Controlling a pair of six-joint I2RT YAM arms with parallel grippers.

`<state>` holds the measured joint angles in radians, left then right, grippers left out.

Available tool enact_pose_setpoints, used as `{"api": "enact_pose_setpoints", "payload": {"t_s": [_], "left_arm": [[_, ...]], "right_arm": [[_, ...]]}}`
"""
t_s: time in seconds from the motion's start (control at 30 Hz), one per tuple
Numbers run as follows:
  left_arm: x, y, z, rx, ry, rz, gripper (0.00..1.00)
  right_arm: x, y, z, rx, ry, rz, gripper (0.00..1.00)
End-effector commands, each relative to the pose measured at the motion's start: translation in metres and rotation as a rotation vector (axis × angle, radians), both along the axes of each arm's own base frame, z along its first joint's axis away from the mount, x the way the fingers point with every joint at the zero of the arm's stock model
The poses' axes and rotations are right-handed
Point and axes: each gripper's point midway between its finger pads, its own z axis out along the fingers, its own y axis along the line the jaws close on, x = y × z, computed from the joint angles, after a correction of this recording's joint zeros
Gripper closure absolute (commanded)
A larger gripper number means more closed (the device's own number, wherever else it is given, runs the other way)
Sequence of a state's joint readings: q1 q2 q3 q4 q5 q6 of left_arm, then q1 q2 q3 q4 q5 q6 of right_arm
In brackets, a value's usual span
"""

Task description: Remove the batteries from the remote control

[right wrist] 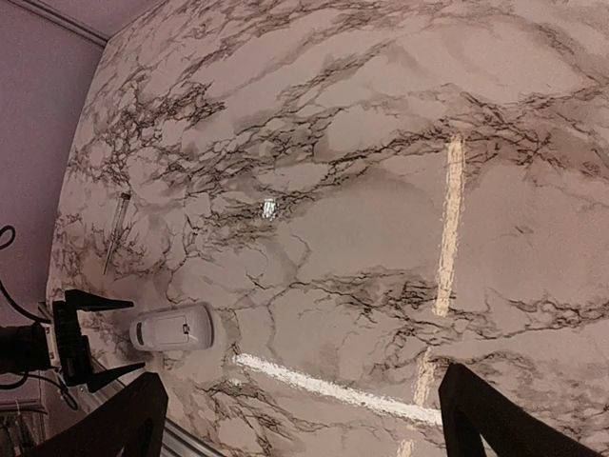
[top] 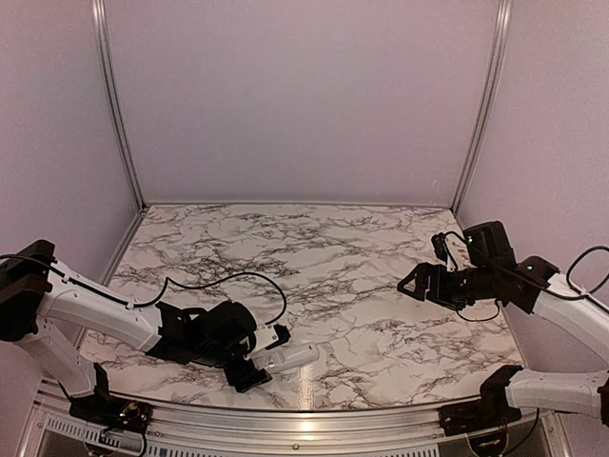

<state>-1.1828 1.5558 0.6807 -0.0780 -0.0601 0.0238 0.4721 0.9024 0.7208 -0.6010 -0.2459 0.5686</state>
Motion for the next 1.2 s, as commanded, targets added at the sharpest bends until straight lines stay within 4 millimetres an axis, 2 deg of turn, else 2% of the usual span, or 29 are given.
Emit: {"api": "enact_pose_setpoints", "payload": {"t_s": [0.0,0.3,0.47,0.7,1.03,1.17], "left_arm": [[0.005,-0.006,-0.001,-0.01,-0.022,-0.013,0.21],[0.005,-0.006,-0.006,0.002,-0.018,-0.028,0.3],[0.002,-0.007,-0.017,0.023,0.003,-0.035,0.34],[0.002,-0.008,-0.02,0.023,0.009,-0.038,0.53],[0.013,-0.019,0.021,-0.055,-0.077,-0.036,0.65],[0.016,-0.021,0.033,-0.065,-0.098,-0.038,0.66]], "right_arm": [[-0.003,0.002,0.005,0.011,0.008,0.005,0.02],[-0.003,0.003,0.005,0.009,0.013,0.007,0.02],[-0.002,0.004,0.005,0.006,0.015,0.012,0.02],[0.0,0.006,0.007,0.006,0.016,0.019,0.02],[0.0,0.008,0.007,0.012,0.025,0.022,0.02],[0.001,0.01,0.01,0.033,0.025,0.021,0.02]]}}
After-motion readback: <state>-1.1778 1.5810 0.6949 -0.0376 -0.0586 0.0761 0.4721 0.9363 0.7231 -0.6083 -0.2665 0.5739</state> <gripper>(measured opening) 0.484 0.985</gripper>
